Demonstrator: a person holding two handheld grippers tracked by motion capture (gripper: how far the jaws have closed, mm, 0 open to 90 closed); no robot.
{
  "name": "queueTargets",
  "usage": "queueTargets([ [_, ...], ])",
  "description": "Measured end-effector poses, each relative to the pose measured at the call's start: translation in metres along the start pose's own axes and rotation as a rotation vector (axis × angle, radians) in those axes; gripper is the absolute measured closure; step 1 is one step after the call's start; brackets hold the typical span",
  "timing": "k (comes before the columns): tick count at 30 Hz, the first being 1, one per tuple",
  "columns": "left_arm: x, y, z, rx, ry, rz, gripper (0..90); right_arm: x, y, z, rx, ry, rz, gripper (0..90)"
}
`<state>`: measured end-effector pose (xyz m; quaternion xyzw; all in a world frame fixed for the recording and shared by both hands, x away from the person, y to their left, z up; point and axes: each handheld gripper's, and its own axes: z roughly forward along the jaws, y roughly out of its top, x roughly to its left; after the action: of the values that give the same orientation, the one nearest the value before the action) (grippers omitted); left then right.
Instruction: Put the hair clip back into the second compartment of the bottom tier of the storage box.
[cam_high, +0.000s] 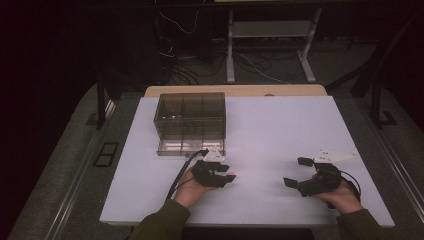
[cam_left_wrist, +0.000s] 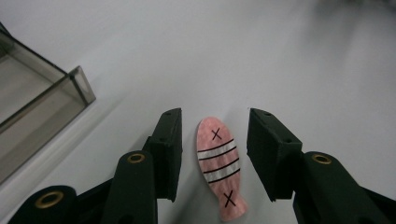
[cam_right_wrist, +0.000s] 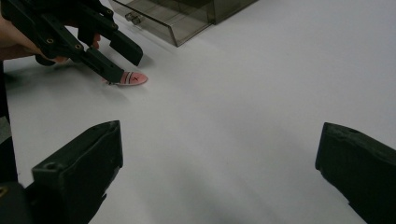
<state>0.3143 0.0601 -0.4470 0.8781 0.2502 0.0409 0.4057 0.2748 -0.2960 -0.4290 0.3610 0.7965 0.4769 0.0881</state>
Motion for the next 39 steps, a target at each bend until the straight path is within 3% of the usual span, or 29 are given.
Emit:
queueTargets([
  [17,-0.004,-0.003,0.003,0.017,-0.006,0.004,59.5,0.0,0.0,0.0,-0.003,-0.001,-0.001,0.1],
  [23,-0.007,-0.003,0.004,0.02,0.007,0.026,61.9,0.0,0.0,0.0,-0.002,-0.001,0.0,0.2],
  [33,-0.011,-0.002,0.005,0.037,0.045,0.101,66.0,0.0,0.0,0.0,-0.005,-0.001,-0.002,0.1],
  [39,-0.01,-0.002,0.005,0.033,0.044,0.092,68.6,0.0,0.0,0.0,-0.005,-0.001,-0.003,0.2],
])
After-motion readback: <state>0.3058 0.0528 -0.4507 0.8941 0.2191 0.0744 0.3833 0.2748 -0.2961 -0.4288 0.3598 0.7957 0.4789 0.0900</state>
